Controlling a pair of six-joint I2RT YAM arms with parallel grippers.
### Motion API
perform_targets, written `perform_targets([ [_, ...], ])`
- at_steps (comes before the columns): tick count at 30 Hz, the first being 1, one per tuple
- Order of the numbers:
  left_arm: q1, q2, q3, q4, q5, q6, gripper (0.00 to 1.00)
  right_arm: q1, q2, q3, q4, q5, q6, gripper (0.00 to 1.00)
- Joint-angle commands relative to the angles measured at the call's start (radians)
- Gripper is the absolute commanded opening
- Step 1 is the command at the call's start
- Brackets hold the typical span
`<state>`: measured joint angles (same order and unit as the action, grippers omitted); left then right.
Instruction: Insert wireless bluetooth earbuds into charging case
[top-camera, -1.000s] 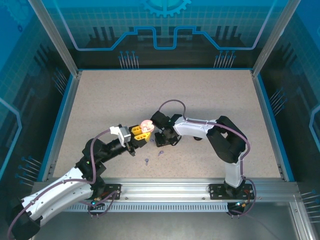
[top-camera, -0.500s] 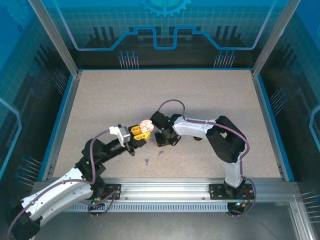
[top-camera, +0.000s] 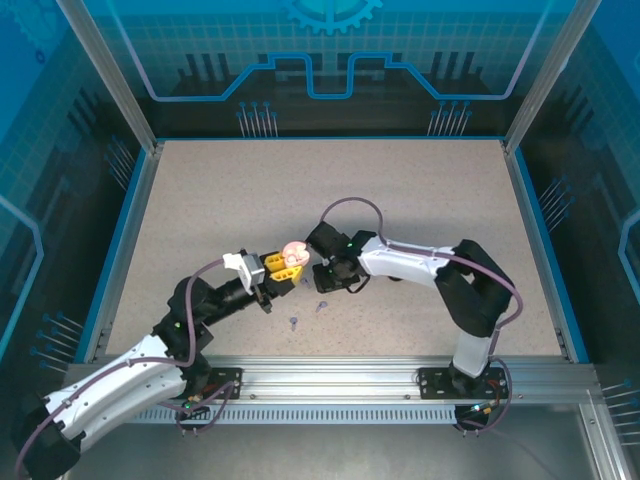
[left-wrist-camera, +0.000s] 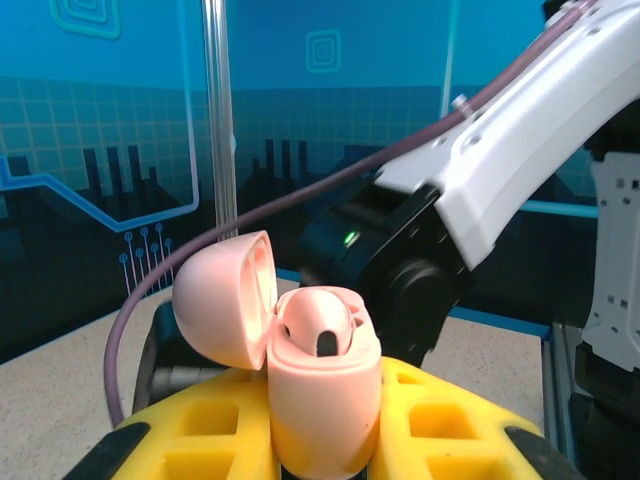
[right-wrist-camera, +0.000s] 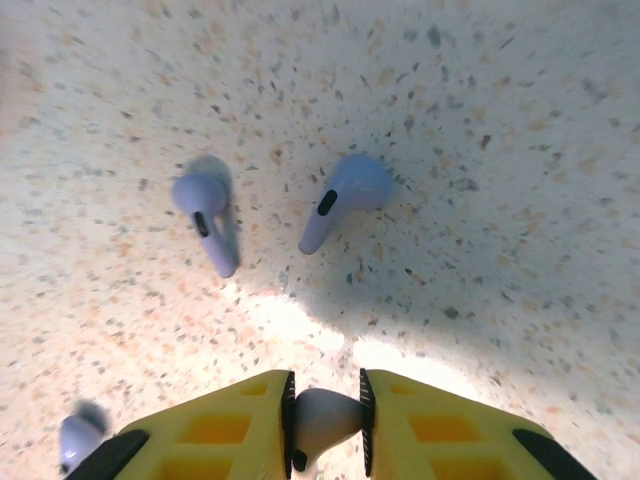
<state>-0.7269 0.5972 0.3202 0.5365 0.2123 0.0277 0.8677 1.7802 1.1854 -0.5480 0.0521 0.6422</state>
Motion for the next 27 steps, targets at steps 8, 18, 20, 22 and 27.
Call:
perform_targets([
  [8, -0.006, 0.128, -0.013, 0.149, -0.022, -0.026, 0.0, -0.066, -0.442, -0.116, 0.012, 0.11, -0.049, 0.25],
  [18, -0.009, 0.375, 0.047, 0.333, -0.009, -0.046, 0.0, -0.085, -0.801, -0.13, 0.057, 0.148, -0.118, 0.25],
  [20, -0.012, 0.423, 0.061, 0.367, -0.008, -0.048, 0.0, -0.083, -0.833, -0.129, 0.062, 0.135, -0.122, 0.24],
  [22, -0.018, 0.471, 0.078, 0.398, -0.007, -0.049, 0.0, -0.079, -0.852, -0.129, 0.067, 0.122, -0.122, 0.24],
  [27, -0.039, 0.561, 0.112, 0.454, -0.009, -0.043, 0.0, -0.044, -0.858, -0.138, 0.107, 0.12, -0.12, 0.24],
])
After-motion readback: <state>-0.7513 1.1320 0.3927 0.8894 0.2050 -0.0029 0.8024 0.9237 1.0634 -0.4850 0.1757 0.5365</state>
